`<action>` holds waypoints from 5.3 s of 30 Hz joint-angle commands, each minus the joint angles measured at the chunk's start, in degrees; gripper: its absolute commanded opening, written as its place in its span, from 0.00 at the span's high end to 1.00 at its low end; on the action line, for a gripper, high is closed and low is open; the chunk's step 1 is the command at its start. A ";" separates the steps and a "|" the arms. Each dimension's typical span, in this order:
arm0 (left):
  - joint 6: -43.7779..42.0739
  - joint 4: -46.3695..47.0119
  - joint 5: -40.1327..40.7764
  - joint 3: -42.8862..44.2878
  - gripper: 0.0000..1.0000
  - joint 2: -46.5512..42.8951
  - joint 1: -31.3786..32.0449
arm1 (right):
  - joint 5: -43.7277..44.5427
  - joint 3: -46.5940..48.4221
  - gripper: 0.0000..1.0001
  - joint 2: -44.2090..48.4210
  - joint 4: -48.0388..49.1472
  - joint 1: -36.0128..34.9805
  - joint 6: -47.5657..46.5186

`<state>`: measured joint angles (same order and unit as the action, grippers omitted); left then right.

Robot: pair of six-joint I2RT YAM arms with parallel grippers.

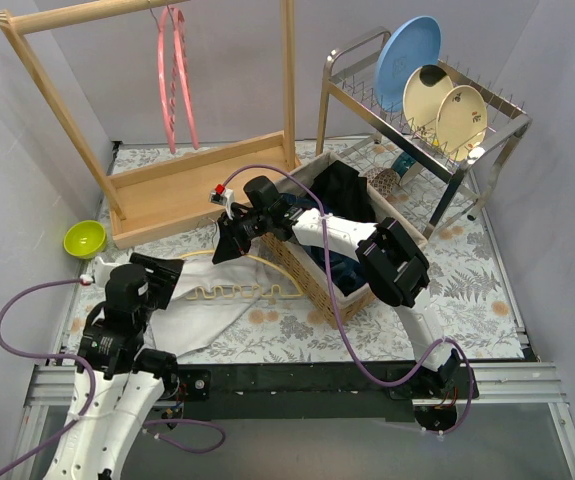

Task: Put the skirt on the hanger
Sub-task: Place skirt on hanger

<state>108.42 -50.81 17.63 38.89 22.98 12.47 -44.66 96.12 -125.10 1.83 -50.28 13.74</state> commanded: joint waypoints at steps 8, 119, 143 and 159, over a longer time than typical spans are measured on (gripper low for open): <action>-14.27 13.53 -22.45 -9.09 0.48 2.59 -0.34 | -1.21 -0.14 0.99 1.08 0.37 0.45 0.06; -7.09 3.69 -31.68 -3.02 0.28 -3.55 -0.25 | 1.77 -1.81 0.99 5.57 -1.74 1.15 -2.05; 7.94 15.74 -21.33 -18.59 0.17 -0.92 5.01 | 1.25 0.74 0.99 2.14 -3.58 1.15 -1.26; 31.67 10.91 11.63 -12.79 0.28 18.58 33.14 | 0.02 0.12 0.99 1.61 -2.35 1.24 1.12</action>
<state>114.45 -37.82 18.85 23.42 39.48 43.94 -42.81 94.80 -123.09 -2.02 -49.50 13.72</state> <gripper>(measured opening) 0.738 0.217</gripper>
